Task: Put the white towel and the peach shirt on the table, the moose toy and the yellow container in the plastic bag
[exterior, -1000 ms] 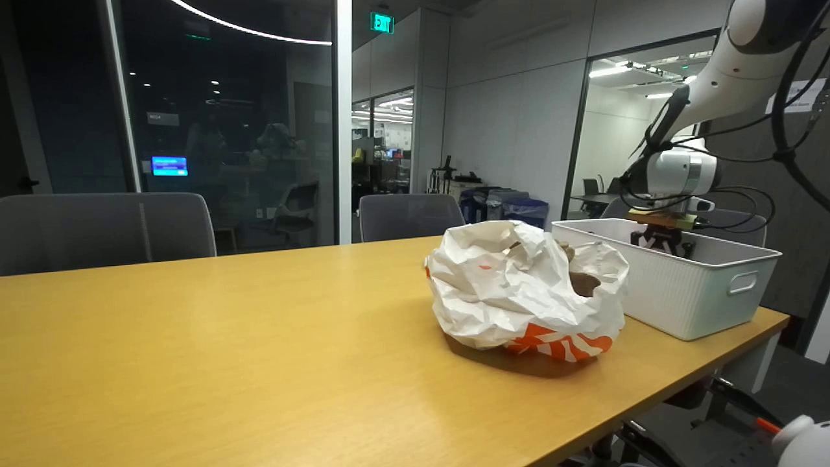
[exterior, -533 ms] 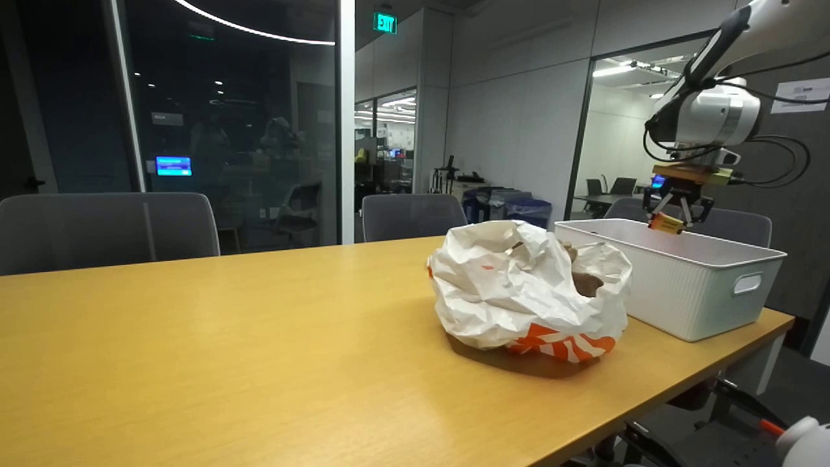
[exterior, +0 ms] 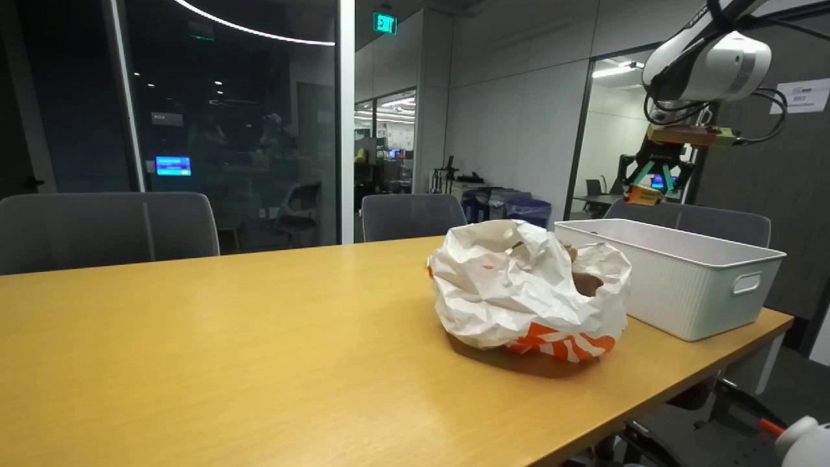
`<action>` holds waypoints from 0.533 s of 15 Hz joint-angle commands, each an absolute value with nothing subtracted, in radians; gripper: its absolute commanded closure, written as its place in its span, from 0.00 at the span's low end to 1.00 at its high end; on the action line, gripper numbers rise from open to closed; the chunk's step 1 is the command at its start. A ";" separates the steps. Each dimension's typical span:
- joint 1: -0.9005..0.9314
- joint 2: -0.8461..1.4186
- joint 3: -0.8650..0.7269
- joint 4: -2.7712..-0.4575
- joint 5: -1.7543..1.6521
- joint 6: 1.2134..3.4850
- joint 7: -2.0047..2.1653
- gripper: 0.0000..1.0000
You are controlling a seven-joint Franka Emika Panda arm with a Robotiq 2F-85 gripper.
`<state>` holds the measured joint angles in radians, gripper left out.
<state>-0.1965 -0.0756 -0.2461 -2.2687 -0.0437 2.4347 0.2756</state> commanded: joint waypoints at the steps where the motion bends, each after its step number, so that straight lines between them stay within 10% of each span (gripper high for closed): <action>1: -0.158 -0.161 -0.177 -2.332 -0.044 2.398 0.178 0.62; 8: -0.047 -0.187 -0.089 -2.353 0.100 2.187 -0.020 0.62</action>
<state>-0.0785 -0.1607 -0.1062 -2.3450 0.0294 2.2882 0.0608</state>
